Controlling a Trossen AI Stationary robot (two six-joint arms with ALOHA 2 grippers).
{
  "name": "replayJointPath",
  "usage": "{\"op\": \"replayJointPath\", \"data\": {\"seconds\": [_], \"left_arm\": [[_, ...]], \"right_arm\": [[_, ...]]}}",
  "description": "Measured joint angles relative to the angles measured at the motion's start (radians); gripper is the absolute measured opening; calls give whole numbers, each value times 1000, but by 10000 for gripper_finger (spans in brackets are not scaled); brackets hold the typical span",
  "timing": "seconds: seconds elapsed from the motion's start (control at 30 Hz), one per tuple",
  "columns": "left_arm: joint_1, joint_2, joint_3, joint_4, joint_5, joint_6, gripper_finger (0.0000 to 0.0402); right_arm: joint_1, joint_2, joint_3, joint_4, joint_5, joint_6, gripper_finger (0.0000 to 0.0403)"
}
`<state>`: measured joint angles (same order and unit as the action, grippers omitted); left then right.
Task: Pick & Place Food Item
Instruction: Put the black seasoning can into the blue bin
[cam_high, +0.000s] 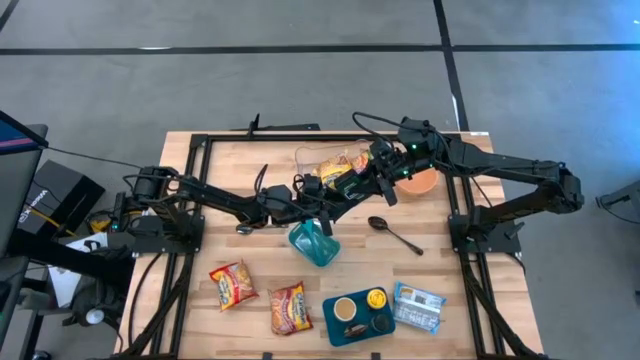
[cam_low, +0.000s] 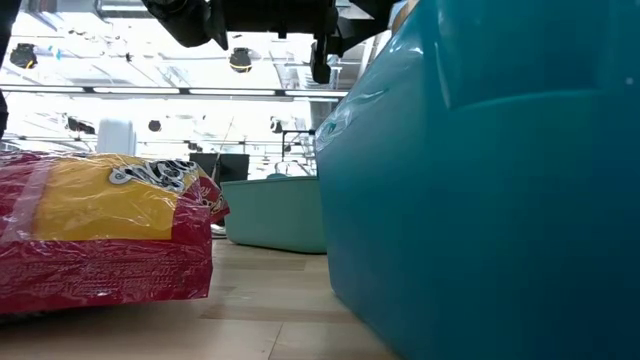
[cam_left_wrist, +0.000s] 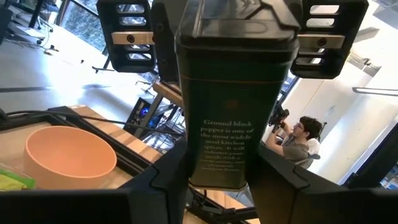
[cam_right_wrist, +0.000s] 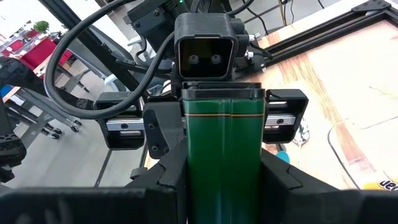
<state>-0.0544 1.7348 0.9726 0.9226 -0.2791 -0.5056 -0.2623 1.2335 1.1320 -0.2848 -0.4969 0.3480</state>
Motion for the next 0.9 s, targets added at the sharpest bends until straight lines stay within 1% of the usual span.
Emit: {"op": "replayJointPath", "data": {"seconds": [0.1, 0.17, 0.4, 0.5, 0.63, 0.77, 0.83, 0.9], "left_arm": [[0, 0, 0, -2, -1, 1, 132], [0, 0, 0, -7, 0, 1, 130], [1, 0, -2, -24, -6, 0, 130], [1, 0, -2, -32, -7, -2, 128], [2, -9, -2, -71, 32, -14, 127], [-2, -52, 3, -222, 51, -35, 127], [-2, -76, 8, -312, 64, -36, 125], [-2, -100, 16, -379, 82, -37, 125]], "right_arm": [[0, 0, 0, -5, -1, -4, 122], [0, 0, 0, -16, -1, -4, 137], [-7, -4, 0, -42, -8, -31, 215], [-21, -6, 0, -62, -47, -60, 238], [-50, -6, 1, -87, -116, -84, 245], [-78, -5, 1, -112, -163, -97, 243], [-91, -4, 7, -134, -189, -119, 241], [-97, -5, 23, -166, -192, -160, 239]]}}
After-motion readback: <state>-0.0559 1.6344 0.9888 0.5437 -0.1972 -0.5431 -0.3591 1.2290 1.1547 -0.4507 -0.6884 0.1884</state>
